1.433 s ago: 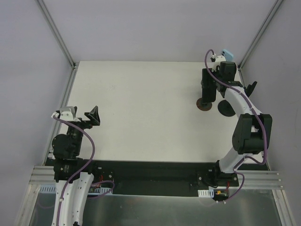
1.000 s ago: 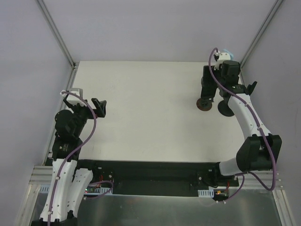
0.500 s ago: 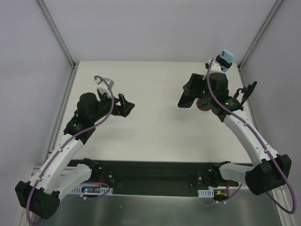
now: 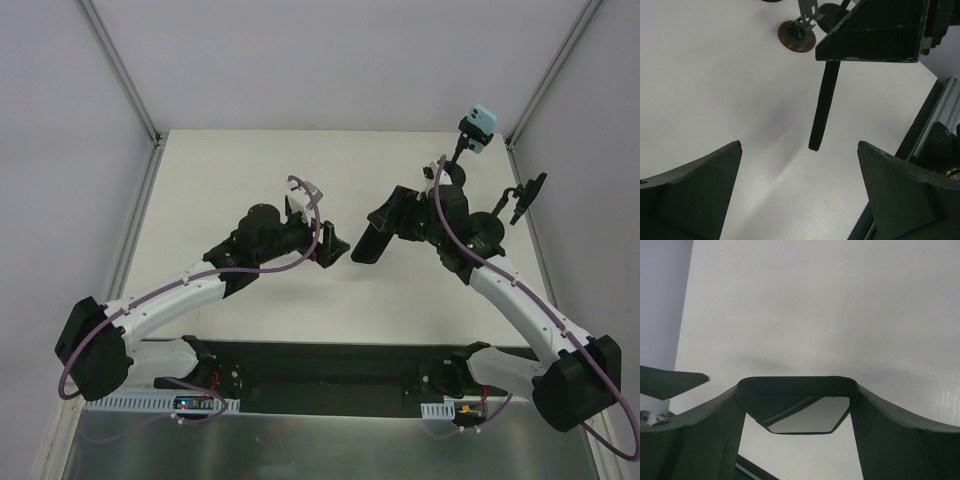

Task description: Remove the phone from the phone stand

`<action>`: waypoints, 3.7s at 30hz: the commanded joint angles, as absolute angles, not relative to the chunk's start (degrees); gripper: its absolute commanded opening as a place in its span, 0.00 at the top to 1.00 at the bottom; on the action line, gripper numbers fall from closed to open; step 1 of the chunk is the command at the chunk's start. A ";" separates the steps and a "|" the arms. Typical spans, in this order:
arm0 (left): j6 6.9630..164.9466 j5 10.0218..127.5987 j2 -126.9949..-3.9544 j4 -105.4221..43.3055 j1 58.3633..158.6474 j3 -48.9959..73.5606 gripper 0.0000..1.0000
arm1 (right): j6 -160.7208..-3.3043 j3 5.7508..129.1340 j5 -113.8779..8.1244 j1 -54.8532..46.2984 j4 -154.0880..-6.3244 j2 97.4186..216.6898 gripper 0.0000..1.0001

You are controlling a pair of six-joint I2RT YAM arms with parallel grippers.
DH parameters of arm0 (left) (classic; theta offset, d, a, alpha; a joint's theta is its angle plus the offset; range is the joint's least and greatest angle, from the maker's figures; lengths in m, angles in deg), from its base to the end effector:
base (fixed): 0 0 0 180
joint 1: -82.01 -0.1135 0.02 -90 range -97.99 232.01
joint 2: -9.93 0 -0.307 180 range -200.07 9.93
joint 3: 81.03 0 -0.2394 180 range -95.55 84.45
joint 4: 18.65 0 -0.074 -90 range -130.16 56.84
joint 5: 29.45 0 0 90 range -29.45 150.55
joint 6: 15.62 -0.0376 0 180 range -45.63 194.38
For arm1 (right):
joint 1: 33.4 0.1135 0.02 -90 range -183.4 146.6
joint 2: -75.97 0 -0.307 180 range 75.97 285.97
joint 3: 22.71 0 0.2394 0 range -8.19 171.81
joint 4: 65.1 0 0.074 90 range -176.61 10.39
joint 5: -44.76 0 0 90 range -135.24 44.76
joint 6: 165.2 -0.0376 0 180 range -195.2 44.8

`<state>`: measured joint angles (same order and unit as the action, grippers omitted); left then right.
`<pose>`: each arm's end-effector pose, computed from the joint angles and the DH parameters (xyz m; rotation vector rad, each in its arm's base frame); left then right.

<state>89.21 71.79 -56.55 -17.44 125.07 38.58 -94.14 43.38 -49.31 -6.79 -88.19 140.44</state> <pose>0.1747 -0.1733 0.3602 0.5742 1.6416 -0.9189 0.2051 0.1057 0.3565 -0.1812 1.9833 0.5903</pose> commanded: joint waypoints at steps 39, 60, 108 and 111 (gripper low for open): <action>85.89 67.32 -70.31 -11.89 134.12 36.38 0.58 | -102.18 39.71 -59.12 -5.98 -74.69 135.39 0.91; 92.29 63.88 -65.04 -14.53 130.09 41.02 1.00 | -98.41 36.90 -55.70 -5.98 -73.46 132.05 0.04; 84.57 91.40 -96.68 -64.27 77.17 12.47 0.81 | -88.47 29.51 -45.59 -4.31 -71.61 128.80 0.04; 83.78 90.61 -97.82 -65.86 77.00 10.98 0.80 | -88.47 29.51 -45.59 -4.22 -71.61 128.71 0.04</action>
